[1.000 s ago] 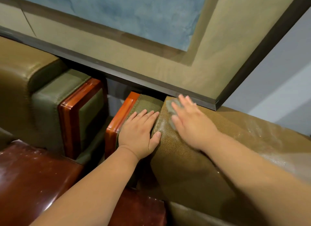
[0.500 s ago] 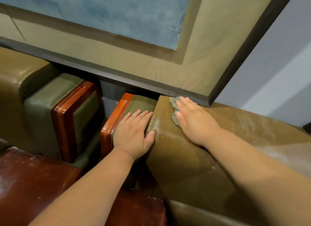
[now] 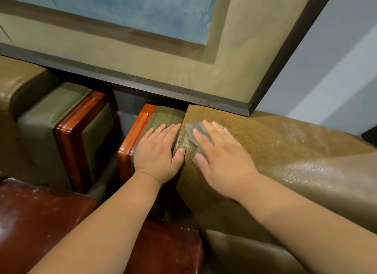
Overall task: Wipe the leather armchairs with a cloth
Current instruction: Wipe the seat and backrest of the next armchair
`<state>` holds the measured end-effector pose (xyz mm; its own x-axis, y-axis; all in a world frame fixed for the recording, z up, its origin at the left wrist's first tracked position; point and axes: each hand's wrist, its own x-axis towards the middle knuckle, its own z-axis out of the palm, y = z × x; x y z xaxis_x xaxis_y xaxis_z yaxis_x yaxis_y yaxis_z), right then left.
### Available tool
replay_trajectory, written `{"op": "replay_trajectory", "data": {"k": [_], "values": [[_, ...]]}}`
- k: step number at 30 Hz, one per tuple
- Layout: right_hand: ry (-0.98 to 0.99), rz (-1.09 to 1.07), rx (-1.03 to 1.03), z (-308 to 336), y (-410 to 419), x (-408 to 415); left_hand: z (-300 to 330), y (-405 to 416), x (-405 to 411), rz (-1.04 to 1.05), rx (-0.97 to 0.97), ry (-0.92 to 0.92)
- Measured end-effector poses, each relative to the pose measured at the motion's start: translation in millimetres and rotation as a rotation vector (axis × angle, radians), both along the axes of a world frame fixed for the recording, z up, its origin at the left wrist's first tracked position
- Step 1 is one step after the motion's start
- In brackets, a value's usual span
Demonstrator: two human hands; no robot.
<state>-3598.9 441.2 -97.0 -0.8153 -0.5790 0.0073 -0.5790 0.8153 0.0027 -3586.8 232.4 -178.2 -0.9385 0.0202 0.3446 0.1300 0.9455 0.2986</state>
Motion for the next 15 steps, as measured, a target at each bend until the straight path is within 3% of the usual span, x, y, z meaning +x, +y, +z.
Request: {"op": "replay_trajectory", "data": {"k": [3,8,13,15], "values": [[0.035,0.046,0.043,-3,45,7,-1,-1,-1,-0.005,0.011,0.010],[-0.037,-0.431,-0.081,8,93,-35,-5,-2,-3,0.003,0.008,-0.027],[-0.043,-0.033,0.019,-9,40,20,4,0,6,-0.003,0.020,-0.117],[-0.084,-0.029,0.029,7,66,13,18,3,11,0.015,0.083,-0.133]]}}
